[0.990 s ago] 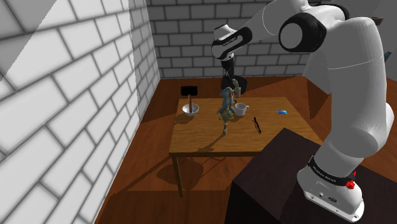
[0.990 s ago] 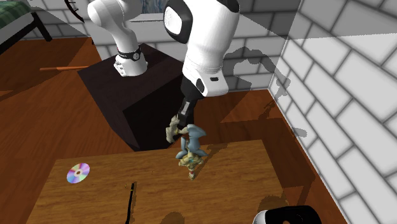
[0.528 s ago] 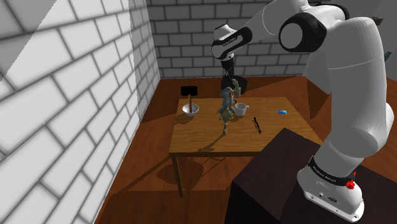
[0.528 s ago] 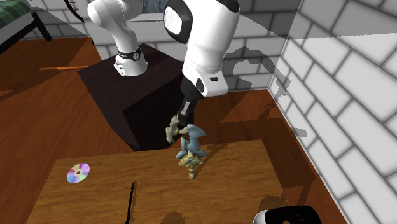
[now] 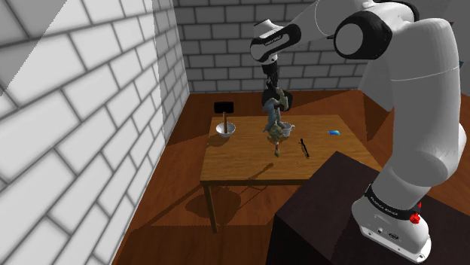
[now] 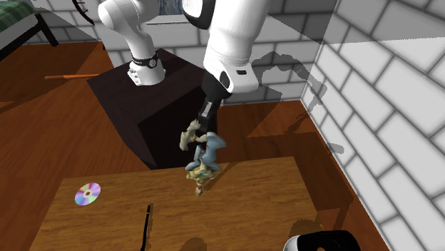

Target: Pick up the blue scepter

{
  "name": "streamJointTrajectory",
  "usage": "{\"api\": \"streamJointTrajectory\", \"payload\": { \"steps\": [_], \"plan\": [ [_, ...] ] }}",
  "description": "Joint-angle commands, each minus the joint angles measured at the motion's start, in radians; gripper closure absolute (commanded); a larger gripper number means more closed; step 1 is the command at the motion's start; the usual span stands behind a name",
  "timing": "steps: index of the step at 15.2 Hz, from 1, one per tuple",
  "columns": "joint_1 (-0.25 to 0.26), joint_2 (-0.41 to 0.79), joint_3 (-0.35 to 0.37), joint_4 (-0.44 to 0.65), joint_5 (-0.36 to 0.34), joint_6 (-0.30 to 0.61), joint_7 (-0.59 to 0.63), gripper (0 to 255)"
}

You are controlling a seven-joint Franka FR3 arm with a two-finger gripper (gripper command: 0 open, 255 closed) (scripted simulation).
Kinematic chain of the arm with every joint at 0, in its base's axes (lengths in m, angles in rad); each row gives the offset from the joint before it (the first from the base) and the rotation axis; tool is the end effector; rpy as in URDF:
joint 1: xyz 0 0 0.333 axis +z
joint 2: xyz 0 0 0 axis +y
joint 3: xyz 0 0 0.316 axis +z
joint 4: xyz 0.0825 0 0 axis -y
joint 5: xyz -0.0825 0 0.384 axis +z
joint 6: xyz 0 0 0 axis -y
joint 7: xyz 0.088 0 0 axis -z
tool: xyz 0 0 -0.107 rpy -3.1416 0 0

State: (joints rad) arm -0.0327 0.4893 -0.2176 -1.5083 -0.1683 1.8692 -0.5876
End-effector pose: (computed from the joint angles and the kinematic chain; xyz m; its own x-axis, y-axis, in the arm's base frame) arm 0.6597 -0.1595 0.3806 0.8939 0.3752 -0.2452 0.4156 -0.8987 0.1400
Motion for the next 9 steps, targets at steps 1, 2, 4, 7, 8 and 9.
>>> {"api": "streamJointTrajectory", "payload": {
  "steps": [1, 2, 4, 7, 8, 9],
  "plan": [
    [-0.001, -0.007, -0.001, 0.018, 0.0, -0.023, -0.007, 255],
    [-0.001, -0.01, -0.002, 0.027, 0.0, -0.035, -0.009, 255],
    [-0.001, -0.016, -0.002, 0.044, 0.0, -0.058, -0.013, 255],
    [-0.001, -0.024, -0.003, 0.073, 0.0, -0.093, -0.02, 255],
    [0.0, -0.024, -0.003, 0.074, 0.0, -0.095, -0.021, 255],
    [0.0, -0.024, -0.003, 0.075, 0.0, -0.095, -0.021, 255]
  ]
}}
